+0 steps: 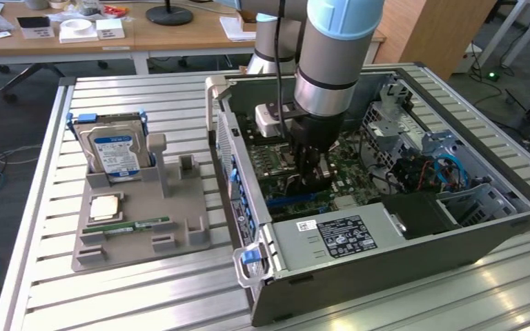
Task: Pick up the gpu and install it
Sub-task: 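Insert the gpu into the slot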
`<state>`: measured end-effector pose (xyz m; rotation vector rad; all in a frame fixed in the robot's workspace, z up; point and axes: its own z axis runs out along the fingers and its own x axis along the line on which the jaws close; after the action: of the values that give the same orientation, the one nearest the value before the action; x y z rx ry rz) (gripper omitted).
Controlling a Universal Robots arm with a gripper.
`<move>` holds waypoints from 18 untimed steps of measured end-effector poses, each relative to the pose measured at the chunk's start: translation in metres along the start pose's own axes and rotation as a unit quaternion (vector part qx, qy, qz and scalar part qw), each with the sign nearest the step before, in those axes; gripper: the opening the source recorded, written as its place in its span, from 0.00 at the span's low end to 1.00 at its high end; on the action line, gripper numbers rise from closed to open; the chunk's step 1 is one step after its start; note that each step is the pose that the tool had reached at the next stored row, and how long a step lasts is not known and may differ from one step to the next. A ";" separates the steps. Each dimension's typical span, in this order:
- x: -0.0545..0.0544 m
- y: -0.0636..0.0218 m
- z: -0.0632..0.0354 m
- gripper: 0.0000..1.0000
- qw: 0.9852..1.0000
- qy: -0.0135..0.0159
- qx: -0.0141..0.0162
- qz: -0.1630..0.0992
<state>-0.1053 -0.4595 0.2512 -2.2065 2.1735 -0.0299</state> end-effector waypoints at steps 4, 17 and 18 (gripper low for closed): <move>0.000 -0.0001 -0.0001 0.26 1.000 0.000 0.001 0.000; -0.001 0.0031 -0.0003 0.26 1.000 0.000 0.011 0.000; -0.001 0.0031 -0.0003 0.26 1.000 0.000 0.011 0.000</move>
<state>-0.1084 -0.4584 0.2514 -2.1953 2.1619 -0.0547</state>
